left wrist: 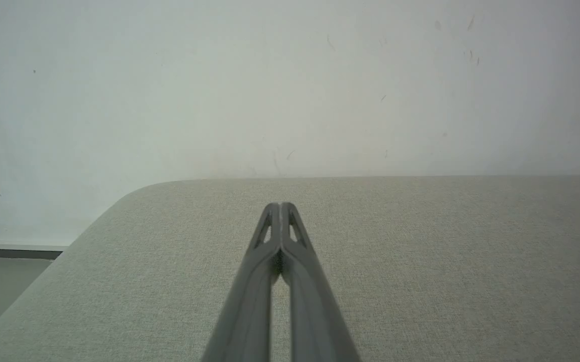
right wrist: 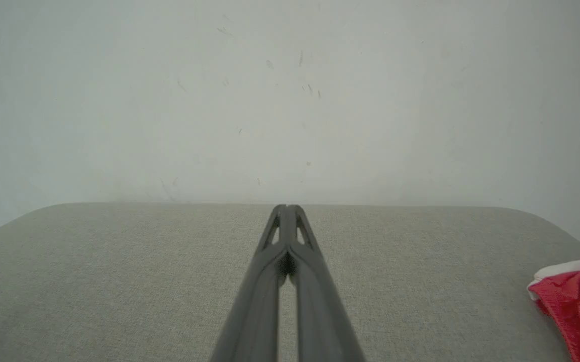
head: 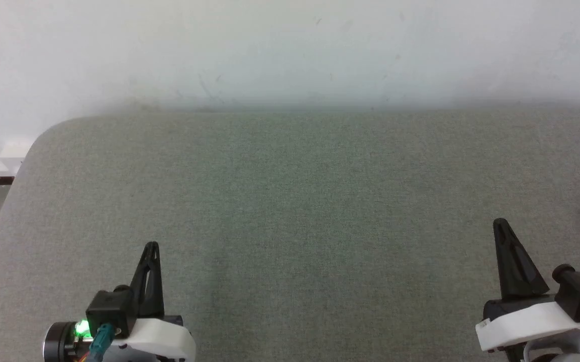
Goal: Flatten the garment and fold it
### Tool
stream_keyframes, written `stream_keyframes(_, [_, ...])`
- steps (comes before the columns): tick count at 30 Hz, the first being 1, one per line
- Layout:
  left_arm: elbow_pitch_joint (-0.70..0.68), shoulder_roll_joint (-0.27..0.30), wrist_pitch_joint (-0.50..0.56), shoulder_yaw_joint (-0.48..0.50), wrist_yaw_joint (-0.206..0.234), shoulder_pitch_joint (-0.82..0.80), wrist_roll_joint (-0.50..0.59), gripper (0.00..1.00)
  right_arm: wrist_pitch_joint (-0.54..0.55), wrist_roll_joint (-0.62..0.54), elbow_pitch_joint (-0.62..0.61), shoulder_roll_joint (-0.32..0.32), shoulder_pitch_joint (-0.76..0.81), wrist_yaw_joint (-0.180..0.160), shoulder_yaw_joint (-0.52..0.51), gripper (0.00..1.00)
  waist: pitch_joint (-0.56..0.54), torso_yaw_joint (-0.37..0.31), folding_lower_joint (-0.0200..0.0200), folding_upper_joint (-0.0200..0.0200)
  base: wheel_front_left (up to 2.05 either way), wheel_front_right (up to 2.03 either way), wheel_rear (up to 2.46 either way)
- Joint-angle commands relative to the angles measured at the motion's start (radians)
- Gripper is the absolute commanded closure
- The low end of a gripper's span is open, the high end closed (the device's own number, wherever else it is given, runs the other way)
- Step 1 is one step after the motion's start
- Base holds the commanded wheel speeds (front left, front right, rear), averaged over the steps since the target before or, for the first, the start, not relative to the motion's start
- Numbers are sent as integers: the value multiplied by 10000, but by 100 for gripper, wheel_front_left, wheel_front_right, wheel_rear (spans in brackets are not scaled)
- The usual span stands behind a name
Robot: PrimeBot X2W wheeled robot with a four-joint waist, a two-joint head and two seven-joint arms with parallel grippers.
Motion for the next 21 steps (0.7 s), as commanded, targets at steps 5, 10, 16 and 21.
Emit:
stream_keyframes(5, [-65,-37,133,18,-72,-168,75,100,145,-181,30,16,-169,-7,65,100,-10,-14,0,0,0,0,0])
stream_keyframes(10, [-81,-44,235,22,-100,-193,91,100,247,-248,37,18,-196,-8,91,100,-19,-27,-1,0,0,0,0])
stream_keyframes(16, [-99,-53,357,27,-135,-222,111,100,370,-329,45,21,-229,-9,123,100,-31,-42,-1,0,0,0,0])
stream_keyframes(21, [-115,-61,459,31,-163,-247,128,100,472,-396,52,22,-256,-10,149,100,-40,-55,-1,0,0,0,0])
